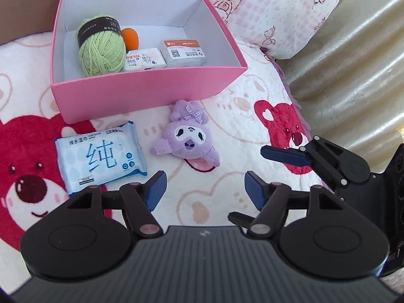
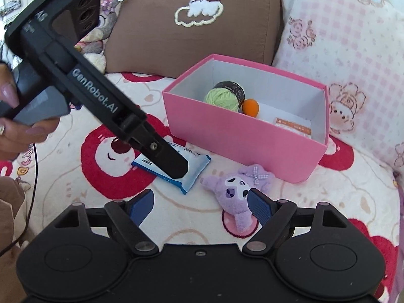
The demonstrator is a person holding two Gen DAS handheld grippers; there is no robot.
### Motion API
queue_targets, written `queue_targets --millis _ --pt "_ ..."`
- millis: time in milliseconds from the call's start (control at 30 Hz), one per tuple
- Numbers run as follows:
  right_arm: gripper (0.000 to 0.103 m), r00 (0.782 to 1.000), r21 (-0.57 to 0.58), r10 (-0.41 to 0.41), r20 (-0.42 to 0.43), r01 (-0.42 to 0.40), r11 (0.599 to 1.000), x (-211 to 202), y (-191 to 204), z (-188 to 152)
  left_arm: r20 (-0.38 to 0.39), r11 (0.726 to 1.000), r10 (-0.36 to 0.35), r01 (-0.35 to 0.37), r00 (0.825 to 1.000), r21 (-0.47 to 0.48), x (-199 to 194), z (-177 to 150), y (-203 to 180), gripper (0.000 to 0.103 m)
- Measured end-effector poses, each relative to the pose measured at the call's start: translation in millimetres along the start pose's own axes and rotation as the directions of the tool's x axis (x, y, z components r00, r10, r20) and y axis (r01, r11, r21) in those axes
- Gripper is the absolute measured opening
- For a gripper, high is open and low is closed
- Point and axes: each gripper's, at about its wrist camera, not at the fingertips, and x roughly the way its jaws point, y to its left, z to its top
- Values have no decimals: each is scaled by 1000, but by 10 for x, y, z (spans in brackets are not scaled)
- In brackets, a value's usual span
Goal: Organize objects
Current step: 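Withdraw the left tool from the box toward the purple plush toy, then lower the open left gripper around the purple plush toy's head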
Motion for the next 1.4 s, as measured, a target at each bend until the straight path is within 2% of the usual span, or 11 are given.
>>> queue_targets --millis 200,300,500,733,933,967,1067,1133,1233,1300,1400 --pt "85 999 92 -37 -4 37 995 180 -216 -20 -12 1000 8 -8 1000 -30 230 59 146 67" --pt "85 998 119 -50 -40 55 991 305 -329 -78 -10 999 -1 0 1000 -53 340 87 227 67" --pt "84 992 94 -92 -83 100 991 547 -377 -232 -47 995 -25 20 999 -96 693 111 309 67" --pt "81 995 94 -67 -78 74 993 727 -430 -396 -71 996 -28 22 997 -83 948 148 284 67" --pt "69 996 137 -61 -62 69 988 799 -528 -478 -70 994 -45 38 997 -102 1076 123 328 67" --pt "64 997 139 -61 -56 68 988 801 -540 -484 -73 994 -49 42 996 -100 1095 122 327 67" --pt "58 998 155 -59 -31 63 986 824 -611 -484 -79 999 -35 33 996 -38 1134 137 250 68" --pt "54 997 175 -68 -37 73 982 861 -670 -477 -84 999 -38 36 996 -31 1147 165 236 69" --pt "42 998 195 -42 -40 49 980 887 -704 -497 -83 998 -46 43 995 -42 1164 183 245 69" --pt "22 999 206 -13 -42 22 978 891 -698 -507 -84 998 -44 40 995 -43 1183 171 252 69" --pt "20 999 191 2 -42 7 982 881 -636 -507 -89 998 -42 37 995 -58 1191 144 290 69"
